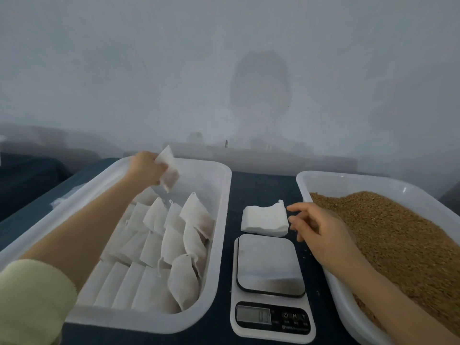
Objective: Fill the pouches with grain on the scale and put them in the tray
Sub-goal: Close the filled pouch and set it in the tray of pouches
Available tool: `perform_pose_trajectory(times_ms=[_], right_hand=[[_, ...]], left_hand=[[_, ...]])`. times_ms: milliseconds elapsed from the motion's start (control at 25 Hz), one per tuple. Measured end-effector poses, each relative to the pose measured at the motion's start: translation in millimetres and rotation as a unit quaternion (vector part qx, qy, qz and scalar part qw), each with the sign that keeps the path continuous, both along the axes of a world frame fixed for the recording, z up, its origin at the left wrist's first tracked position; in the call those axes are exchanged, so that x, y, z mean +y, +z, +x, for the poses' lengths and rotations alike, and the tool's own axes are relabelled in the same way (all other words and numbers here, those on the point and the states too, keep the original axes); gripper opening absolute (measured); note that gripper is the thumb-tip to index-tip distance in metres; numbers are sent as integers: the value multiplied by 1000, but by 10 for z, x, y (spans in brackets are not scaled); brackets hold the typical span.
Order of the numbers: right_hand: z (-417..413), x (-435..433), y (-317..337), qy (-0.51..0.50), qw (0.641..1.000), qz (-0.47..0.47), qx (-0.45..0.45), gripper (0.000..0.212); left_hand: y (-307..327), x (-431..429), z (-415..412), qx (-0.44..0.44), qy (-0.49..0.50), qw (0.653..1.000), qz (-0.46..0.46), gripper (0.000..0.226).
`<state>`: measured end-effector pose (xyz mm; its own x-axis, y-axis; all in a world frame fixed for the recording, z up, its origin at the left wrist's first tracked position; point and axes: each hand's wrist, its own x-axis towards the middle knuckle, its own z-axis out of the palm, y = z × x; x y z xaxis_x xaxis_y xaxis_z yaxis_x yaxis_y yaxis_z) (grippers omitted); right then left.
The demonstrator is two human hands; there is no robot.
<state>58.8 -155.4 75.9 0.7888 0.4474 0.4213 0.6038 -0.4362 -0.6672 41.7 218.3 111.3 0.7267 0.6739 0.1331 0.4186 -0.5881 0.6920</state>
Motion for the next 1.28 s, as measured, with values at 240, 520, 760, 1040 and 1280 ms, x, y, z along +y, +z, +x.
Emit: perform_pose_trajectory(times_ms=[240, 520, 760, 1040, 1280], right_hand=[[-17, 10, 30, 2, 1000, -11, 0, 17], [-26, 6, 37, 9, 1000, -18, 23, 16], [-22, 0, 41, -7, 1000, -14, 18, 17], [24, -24, 6, -91, 996, -16, 6, 17], [31, -67, 11, -99, 995, -10, 23, 17]], left_hand=[[-618, 457, -116, 82, 39, 994, -64, 16], [-605, 564, -123, 155, -35, 987, -25, 15], [-395, 371, -69, 235, -17, 960, 150, 30], [122, -1306, 385, 93, -131, 916, 368, 22], [-463, -2296, 717, 293, -335, 835, 324, 22]])
